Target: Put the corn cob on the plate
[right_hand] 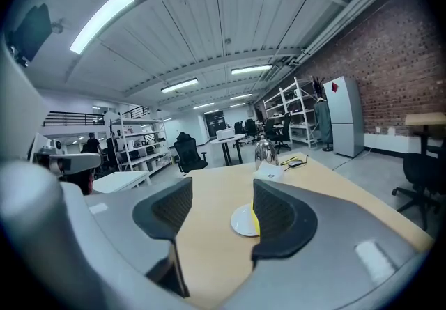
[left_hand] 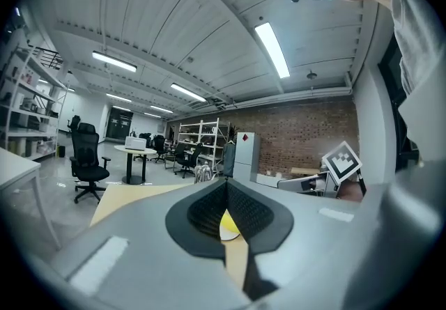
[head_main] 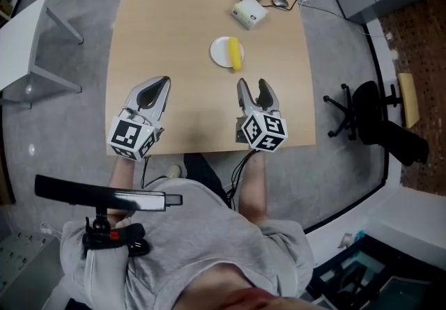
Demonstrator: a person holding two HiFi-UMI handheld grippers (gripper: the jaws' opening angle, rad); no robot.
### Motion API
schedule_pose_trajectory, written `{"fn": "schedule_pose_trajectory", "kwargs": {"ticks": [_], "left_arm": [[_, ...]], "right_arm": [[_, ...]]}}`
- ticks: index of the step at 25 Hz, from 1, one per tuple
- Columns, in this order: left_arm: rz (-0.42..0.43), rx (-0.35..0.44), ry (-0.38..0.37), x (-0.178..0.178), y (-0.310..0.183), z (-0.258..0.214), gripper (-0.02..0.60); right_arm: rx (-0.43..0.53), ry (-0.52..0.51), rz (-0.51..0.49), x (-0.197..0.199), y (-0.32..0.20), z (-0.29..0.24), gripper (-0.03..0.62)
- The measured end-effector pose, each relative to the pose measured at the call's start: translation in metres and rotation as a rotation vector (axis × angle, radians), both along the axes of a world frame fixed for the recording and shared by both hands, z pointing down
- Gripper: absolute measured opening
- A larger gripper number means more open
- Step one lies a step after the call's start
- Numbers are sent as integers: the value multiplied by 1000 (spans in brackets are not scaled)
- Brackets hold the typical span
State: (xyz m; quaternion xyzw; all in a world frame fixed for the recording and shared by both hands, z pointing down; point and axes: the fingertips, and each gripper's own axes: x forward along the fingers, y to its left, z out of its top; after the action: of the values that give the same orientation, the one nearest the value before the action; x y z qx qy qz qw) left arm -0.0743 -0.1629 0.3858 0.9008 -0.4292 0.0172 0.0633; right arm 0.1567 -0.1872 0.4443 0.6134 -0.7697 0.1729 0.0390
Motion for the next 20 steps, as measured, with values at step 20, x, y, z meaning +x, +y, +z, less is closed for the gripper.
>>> {"fn": "schedule_pose_trajectory", "kwargs": {"ticks": [20], "left_arm": [[63,113,19,-4,57,-58,20]], "right_arm": [[96,9,62,-3,92,-59,261]]}}
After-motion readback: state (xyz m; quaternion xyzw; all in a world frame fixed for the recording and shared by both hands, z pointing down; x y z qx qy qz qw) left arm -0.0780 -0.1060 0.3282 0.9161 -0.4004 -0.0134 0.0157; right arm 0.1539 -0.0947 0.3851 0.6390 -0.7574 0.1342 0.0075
